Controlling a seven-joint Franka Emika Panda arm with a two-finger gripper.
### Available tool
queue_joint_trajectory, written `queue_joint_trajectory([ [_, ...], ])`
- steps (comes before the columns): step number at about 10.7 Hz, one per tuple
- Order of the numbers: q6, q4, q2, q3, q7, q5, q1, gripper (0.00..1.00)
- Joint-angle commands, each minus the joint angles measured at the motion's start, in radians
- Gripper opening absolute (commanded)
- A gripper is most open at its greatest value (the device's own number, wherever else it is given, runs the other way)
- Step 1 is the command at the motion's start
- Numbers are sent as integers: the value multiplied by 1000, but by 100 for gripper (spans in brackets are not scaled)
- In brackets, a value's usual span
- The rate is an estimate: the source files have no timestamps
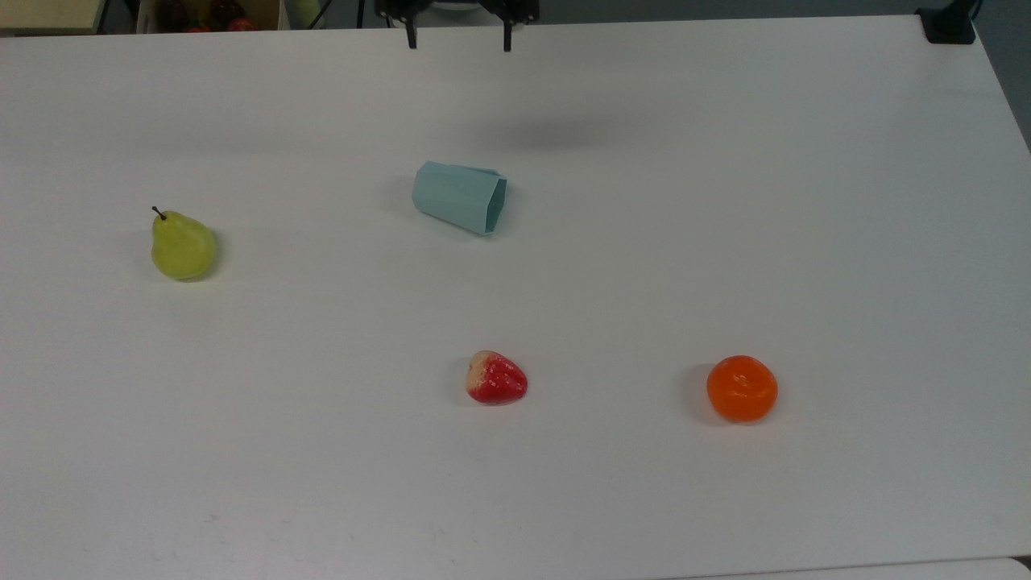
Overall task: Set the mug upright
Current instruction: 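Move the open gripper down toward the tipped light-blue mug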
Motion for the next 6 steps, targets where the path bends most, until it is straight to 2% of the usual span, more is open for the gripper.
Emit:
queue_joint_trajectory([
  [1, 6, -2, 86, 65, 87, -101, 19, 100],
  [4, 7, -1, 206, 120, 288, -307, 51, 100],
  [6, 38, 8, 284, 126, 392, -399, 91, 100],
])
